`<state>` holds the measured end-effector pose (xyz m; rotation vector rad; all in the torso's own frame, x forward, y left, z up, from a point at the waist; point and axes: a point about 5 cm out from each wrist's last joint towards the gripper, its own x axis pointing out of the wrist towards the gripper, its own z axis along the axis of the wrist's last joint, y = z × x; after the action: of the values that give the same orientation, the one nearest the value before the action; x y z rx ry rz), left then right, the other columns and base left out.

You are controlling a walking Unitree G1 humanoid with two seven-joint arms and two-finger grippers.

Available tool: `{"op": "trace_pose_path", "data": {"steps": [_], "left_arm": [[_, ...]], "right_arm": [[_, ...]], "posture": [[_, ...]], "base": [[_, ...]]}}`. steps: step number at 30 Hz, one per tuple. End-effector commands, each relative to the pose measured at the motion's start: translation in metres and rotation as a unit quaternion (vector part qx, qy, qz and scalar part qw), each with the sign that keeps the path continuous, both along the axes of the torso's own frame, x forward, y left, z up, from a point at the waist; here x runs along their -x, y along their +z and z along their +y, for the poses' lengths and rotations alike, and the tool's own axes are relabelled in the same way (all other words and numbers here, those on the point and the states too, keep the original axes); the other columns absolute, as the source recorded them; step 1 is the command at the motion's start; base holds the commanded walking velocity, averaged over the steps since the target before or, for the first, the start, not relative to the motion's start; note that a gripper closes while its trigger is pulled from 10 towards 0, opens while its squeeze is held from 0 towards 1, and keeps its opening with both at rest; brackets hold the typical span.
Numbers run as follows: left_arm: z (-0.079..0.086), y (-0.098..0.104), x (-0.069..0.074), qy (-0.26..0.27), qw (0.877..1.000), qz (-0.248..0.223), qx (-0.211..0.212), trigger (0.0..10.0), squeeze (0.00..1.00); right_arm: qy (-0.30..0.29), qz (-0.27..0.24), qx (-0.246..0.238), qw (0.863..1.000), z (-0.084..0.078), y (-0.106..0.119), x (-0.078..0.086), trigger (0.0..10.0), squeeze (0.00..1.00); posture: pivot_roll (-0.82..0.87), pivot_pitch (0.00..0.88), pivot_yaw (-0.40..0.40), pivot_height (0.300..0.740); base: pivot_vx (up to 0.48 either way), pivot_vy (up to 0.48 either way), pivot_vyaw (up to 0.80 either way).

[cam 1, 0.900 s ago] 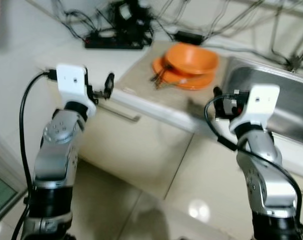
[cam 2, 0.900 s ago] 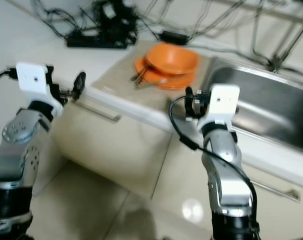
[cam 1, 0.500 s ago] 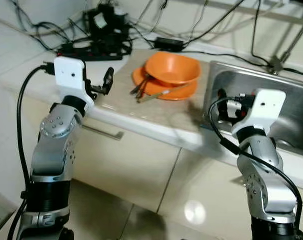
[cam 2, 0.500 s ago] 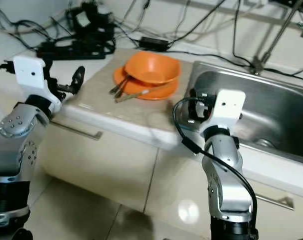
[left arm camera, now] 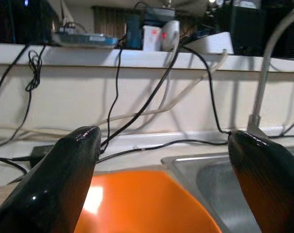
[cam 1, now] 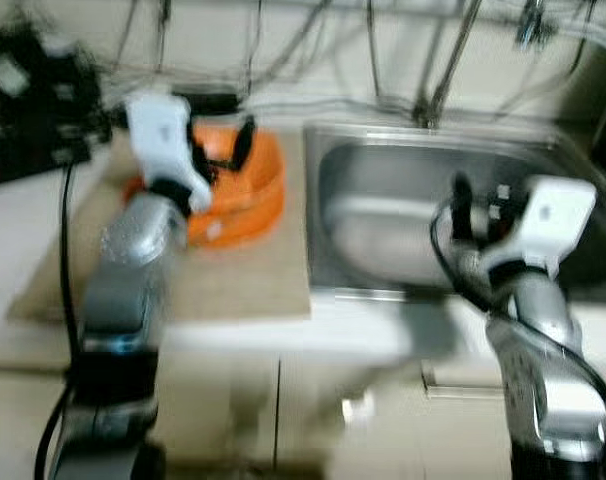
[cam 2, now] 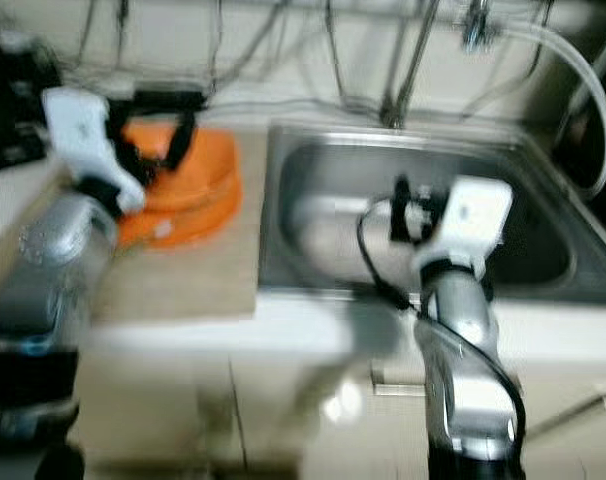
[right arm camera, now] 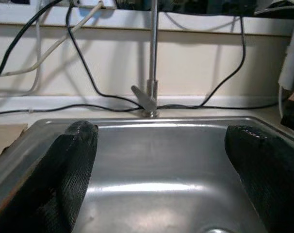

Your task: Kitchen organization

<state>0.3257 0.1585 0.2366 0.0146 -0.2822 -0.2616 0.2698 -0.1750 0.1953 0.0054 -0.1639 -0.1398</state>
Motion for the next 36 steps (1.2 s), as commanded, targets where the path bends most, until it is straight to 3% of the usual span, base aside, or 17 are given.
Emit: {"op": "trace_pose_path", "data": {"steps": [1, 12, 18, 23, 36], "left_arm": [[-0.008, 0.009, 0.004, -0.020, 0.999, -0.026, 0.006, 10.0, 0.00], [-0.009, 0.004, 0.009, -0.027, 0.999, -0.022, -0.016, 10.0, 0.00], [-0.012, 0.002, 0.009, -0.030, 0.999, -0.019, -0.019, 10.0, 0.00], [-0.014, -0.001, 0.009, -0.028, 0.999, -0.015, -0.022, 10.0, 0.00], [-0.008, -0.001, 0.010, 0.021, 0.999, -0.015, -0.033, 10.0, 0.00]], "right_arm": [[-0.012, 0.002, 0.010, 1.000, -0.008, 0.002, 0.002, 10.0, 0.00], [0.002, 0.042, 0.007, 0.999, -0.009, -0.009, 0.000, 10.0, 0.00], [0.004, 0.046, 0.010, 0.999, -0.011, -0.009, -0.001, 10.0, 0.00], [0.013, 0.049, 0.018, 0.999, -0.012, -0.008, -0.002, 10.0, 0.00], [0.051, 0.051, 0.028, 0.997, -0.005, -0.007, -0.003, 10.0, 0.00]], "posture": [[-0.04, 0.005, -0.028, 0.740], [-0.03, 0.019, -0.044, 0.740], [-0.03, 0.024, -0.046, 0.740], [-0.03, 0.028, -0.047, 0.740], [-0.02, 0.034, -0.057, 0.740]], "base": [[0.000, 0.000, 0.00], [0.000, 0.000, -0.05], [0.000, 0.265, -0.80], [0.000, 0.281, 0.00], [0.000, -0.148, 0.00]]}}
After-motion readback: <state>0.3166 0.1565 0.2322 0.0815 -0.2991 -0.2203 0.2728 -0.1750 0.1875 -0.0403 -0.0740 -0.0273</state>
